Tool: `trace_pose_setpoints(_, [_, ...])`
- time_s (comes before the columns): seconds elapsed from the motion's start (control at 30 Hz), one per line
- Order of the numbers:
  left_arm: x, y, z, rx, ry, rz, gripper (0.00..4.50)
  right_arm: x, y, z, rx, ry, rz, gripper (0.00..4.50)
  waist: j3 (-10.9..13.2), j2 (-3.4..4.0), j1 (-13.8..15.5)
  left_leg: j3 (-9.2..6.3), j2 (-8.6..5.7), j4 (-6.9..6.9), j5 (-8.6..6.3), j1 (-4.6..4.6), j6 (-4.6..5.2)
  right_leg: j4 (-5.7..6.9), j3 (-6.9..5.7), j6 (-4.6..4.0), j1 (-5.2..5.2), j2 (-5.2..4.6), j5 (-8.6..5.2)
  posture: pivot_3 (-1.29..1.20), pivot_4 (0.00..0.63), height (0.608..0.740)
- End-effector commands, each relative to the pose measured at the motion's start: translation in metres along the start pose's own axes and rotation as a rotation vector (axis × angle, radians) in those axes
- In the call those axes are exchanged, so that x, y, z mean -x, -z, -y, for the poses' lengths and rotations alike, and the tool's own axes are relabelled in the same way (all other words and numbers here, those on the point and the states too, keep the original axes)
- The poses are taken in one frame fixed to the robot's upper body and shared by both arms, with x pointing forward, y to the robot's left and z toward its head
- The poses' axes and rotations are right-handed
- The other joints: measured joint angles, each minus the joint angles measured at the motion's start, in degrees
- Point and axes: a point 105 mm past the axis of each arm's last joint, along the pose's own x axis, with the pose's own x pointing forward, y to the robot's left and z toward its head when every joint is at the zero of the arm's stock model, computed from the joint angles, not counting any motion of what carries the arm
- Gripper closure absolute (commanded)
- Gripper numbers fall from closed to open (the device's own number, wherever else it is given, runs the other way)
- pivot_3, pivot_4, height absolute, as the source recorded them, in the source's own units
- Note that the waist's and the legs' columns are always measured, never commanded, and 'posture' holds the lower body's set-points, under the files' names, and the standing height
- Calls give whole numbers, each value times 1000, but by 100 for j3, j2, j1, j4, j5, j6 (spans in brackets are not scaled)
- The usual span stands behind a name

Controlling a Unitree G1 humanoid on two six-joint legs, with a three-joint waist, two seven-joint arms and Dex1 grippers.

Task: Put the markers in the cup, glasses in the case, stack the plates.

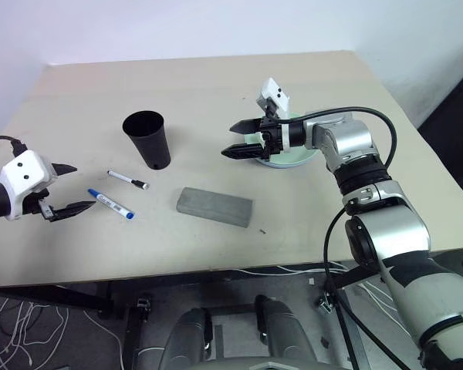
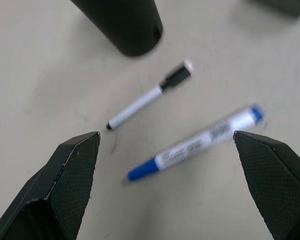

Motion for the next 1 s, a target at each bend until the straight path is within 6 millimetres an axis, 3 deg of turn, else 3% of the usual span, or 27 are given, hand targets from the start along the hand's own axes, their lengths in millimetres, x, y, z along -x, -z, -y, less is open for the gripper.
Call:
trace_pose_setpoints(0.03, [-3, 3, -7, -74, 69, -42, 0, 4, -20, -6, 49, -24, 45, 22, 0, -1, 3, 2, -1, 1, 0, -3, 0, 1, -2, 2, -1, 1, 1, 0, 150, 733])
trace_pose_setpoints(0.17, [-16, 4, -10, -144, 161, -93, 0, 6, -18, -7, 47, -15, 38, 22, -1, -3, 11, 0, -10, 13, 1, -8, 2, 9, -10, 22, 1, 6, 12, 0, 150, 733])
trace_pose_setpoints(0.37, [-25, 6, 0, -243, 339, -145, 0, 10, -13, -5, 38, 13, 30, 22, -1, -4, -2, 2, -12, 17, 1, -10, 3, 12, -8, 26, 0, 9, 11, 0, 150, 733])
trace_pose_setpoints(0.6, [-39, 15, 6, -408, 400, -230, 0, 13, -10, -4, 38, 36, 21, 22, -1, -5, 8, -2, -10, 26, 2, -15, 3, 15, -9, 27, 1, 7, 11, 0, 150, 733])
trace_pose_setpoints(0.93, [-64, 15, 19, -372, 425, -175, 0, 12, -4, 0, 54, 73, 0, 22, -2, -4, 79, -3, -9, 37, 2, -11, 4, 23, -8, 28, 6, 4, 11, 0, 150, 733])
trace_pose_setpoints(1.0, [-63, 16, 19, -365, 435, -184, 397, 12, -4, 0, 59, 73, -2, 0, -2, -4, 136, -3, -10, 41, 2, -11, 4, 24, -8, 29, 8, 4, 11, 0, 150, 733])
